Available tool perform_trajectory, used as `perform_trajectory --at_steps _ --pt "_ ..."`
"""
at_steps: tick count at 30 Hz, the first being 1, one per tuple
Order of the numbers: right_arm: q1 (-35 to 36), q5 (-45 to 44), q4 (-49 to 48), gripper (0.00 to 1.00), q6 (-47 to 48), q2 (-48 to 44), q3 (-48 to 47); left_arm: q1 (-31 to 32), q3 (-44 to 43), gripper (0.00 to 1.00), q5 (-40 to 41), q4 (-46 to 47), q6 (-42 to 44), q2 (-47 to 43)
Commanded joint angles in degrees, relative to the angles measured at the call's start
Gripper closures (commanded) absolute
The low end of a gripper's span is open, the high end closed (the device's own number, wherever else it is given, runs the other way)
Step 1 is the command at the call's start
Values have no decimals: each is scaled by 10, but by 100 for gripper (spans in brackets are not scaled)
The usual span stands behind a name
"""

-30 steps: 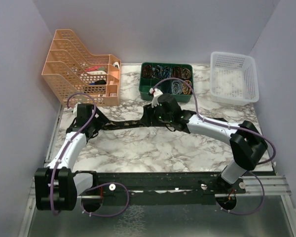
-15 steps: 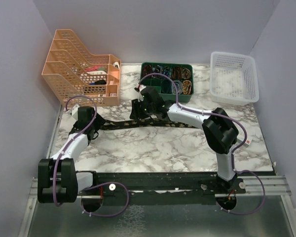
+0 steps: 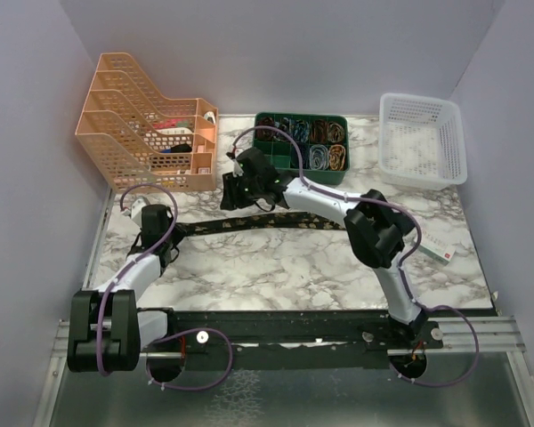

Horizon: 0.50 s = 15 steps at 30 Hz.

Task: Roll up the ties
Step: Flatten out the tie at the center of the board.

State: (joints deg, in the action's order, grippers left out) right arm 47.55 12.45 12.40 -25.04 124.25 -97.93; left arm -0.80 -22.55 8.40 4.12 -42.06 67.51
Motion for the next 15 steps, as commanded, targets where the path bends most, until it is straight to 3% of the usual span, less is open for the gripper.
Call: perform_trajectory --at_steps 1,10,15 --pt "21 5 45 60 -11 50 -59 -3 27 68 -3 55 24 -27" --pt "45 14 29 61 -18 64 -58 -4 11 75 -14 53 51 7" --pt "56 17 60 76 -7 91 -95 -4 8 76 -23 52 47 23"
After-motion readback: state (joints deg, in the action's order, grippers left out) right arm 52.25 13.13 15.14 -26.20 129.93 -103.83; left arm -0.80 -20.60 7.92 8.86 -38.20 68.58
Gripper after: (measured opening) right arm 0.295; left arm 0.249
